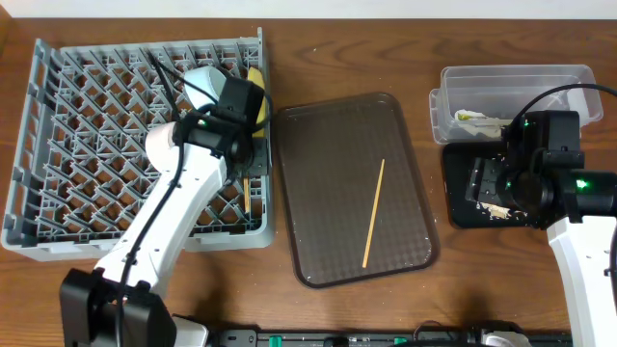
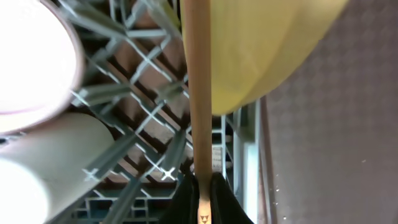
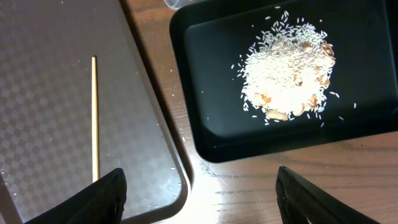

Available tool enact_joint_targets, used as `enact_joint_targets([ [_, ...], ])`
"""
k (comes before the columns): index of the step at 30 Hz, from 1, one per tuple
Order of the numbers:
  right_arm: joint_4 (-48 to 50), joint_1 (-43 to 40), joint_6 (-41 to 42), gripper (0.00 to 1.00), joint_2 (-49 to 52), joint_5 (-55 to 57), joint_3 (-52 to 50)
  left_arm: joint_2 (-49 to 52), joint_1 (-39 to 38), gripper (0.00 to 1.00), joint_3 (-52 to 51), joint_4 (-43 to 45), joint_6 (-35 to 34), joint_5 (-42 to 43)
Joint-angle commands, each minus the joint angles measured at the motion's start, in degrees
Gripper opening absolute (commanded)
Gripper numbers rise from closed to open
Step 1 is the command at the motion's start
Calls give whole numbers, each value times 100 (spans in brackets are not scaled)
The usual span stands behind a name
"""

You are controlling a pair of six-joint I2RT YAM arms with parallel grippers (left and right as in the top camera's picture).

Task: Sort waste into correct bins and load items into the dishwasher rack
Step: 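Carry the chopstick and insert it upright into the rack with left gripper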

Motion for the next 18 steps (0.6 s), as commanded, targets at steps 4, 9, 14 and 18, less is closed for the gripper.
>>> enact_joint_targets([
  [4,-9,-37,-2,75,0,33,59,61,24,29,-216,63,4,61],
  [9,-9,-37,-4,75,0,33,59,28,24,42,-188,39,4,63],
  [14,-7,-37,-4,75,0,35,59,-286,17,43,-13,4,2,435],
  [18,2,-39,-2,75,0,35,59,-730,-129,43,13,221,4,898],
])
